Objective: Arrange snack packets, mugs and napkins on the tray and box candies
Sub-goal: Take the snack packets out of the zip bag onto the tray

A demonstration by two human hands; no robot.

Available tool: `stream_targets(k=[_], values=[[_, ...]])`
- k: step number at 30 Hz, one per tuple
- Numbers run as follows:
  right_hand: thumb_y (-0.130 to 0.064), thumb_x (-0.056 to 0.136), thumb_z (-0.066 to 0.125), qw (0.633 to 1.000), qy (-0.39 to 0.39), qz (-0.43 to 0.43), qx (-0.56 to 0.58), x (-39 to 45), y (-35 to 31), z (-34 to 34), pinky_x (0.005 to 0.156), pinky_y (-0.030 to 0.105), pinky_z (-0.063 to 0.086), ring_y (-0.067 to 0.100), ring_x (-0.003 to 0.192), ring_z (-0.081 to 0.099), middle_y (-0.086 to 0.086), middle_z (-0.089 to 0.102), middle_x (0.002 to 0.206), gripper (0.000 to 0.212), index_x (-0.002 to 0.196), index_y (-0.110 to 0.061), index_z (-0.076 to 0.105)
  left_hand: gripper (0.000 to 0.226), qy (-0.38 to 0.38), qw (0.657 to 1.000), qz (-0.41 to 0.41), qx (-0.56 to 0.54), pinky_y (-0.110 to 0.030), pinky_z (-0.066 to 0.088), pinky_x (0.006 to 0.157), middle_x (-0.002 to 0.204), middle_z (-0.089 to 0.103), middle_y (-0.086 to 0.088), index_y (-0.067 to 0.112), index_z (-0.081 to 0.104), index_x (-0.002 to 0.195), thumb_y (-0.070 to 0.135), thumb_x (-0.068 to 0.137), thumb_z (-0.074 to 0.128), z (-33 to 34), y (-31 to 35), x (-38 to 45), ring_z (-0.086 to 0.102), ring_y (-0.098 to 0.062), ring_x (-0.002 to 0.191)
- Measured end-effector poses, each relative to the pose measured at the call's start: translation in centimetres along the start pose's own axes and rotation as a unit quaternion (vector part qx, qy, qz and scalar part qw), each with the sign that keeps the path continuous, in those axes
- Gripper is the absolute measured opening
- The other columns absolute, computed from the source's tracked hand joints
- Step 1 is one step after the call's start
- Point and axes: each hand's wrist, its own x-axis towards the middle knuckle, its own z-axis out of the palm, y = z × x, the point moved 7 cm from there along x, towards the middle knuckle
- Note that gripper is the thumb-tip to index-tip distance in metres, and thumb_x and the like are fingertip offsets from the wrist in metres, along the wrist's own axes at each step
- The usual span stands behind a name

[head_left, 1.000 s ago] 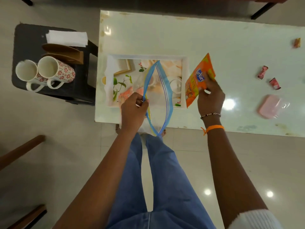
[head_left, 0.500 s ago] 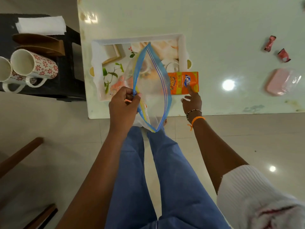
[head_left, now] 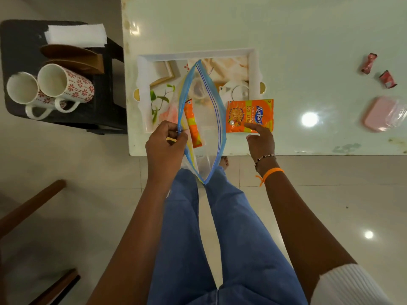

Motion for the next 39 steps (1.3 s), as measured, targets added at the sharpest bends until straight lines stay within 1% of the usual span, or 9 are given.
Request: stream_targets(k=[4,6,10,15,19,23,29,33,39], values=[[0.001,0.087,0.048,0.991,-0.012,-0.091,0.093,-2.0,-7.1,-0.1,0.067,0.032,0.054,0.012,0.063,0.061,0.018,0.069,0.084,0.016,0.089,0.0,0.064,0.006,0.0,1.0,-0.011,-0.016,-0.042,0.057,0.067,0.072,0.058,0.008,0.014,0.058,0.083,0.013,0.086,0.062,-0.8,-0.4,-0.1,0.06,-0.019,0.072],[0.002,0.087,0.046,0.972,-0.095,-0.144,0.157,-3.6,-10.8,0.8,0.053,0.018,0.054,0.002,0.049,0.058,0.008,0.063,0.066,0.019,0.082,-0.005,0.062,0.005,0.006,0.999,-0.015,-0.03,-0.042,0.057,0.067,0.071,0.057,0.006,0.013,0.058,0.083,0.012,0.085,0.063,-1.0,-0.5,0.0,0.061,-0.023,0.072],[0.002,0.09,0.04,0.943,-0.27,-0.177,-0.081,-5.7,-13.0,7.3,0.081,0.025,0.055,0.018,0.09,0.065,0.018,0.066,0.11,0.028,0.095,-0.003,0.067,0.008,0.033,0.999,-0.002,-0.038,-0.026,0.056,0.064,0.071,0.058,0.012,0.014,0.056,0.082,0.014,0.085,0.063,-1.7,-0.4,-0.4,0.063,-0.006,0.068],[0.0,0.091,0.038,0.885,-0.344,-0.116,-0.291,-3.0,-9.9,15.6,0.106,0.039,0.04,0.034,0.132,0.039,0.015,0.028,0.15,0.045,0.132,-0.014,0.048,0.015,0.096,0.994,0.005,-0.047,-0.02,0.053,0.057,0.067,0.055,0.016,0.019,0.053,0.076,0.009,0.084,0.062,-3.7,-1.0,-0.9,0.057,0.003,0.057],[-0.005,0.088,0.042,0.867,-0.3,-0.201,-0.344,-1.9,-9.4,18.5,0.113,0.039,0.026,0.031,0.141,0.022,0.014,0.023,0.151,0.049,0.133,-0.023,0.046,0.029,0.107,0.993,-0.007,-0.055,-0.028,0.054,0.058,0.068,0.056,0.013,0.032,0.05,0.071,0.008,0.083,0.061,-5.1,-1.9,-0.6,0.057,-0.005,0.06],[-0.004,0.09,0.038,0.833,-0.307,-0.26,-0.379,-2.2,-9.7,19.7,0.103,0.038,0.029,0.035,0.131,0.035,0.018,0.04,0.141,0.043,0.13,-0.014,0.051,0.024,0.09,0.994,-0.009,-0.055,-0.021,0.054,0.059,0.074,0.058,0.013,0.03,0.051,0.075,0.01,0.085,0.062,-5.5,-2.4,0.0,0.061,-0.01,0.068],[-0.002,0.08,0.058,0.948,-0.144,-0.259,-0.116,-3.0,-12.1,11.7,0.09,0.026,0.047,0.023,0.112,0.058,0.012,0.065,0.116,0.027,0.101,-0.011,0.072,0.023,0.089,0.994,-0.01,-0.061,-0.022,0.055,0.056,0.07,0.057,0.012,0.027,0.051,0.072,0.008,0.08,0.062,-4.4,-1.5,1.2,0.061,-0.014,0.067],[0.0,0.078,0.062,0.954,-0.018,-0.3,0.007,-4.8,-13.0,3.1,0.067,0.0,0.042,0.01,0.094,0.055,0.014,0.064,0.099,0.018,0.09,-0.006,0.073,0.029,0.049,0.997,-0.016,-0.057,-0.036,0.056,0.061,0.068,0.055,0.009,0.029,0.048,0.067,0.005,0.078,0.06,-1.6,-0.1,2.2,0.058,-0.015,0.063],[0.015,0.077,0.04,0.967,0.036,-0.246,0.048,-3.5,-11.4,-4.8,0.082,0.005,0.043,0.021,0.1,0.052,0.02,0.051,0.104,0.044,0.106,-0.006,0.066,0.011,0.021,0.999,-0.008,-0.043,-0.016,0.049,0.047,0.067,0.052,0.007,0.012,0.053,0.079,0.005,0.08,0.061,1.2,1.4,3.1,0.058,-0.019,0.059]])
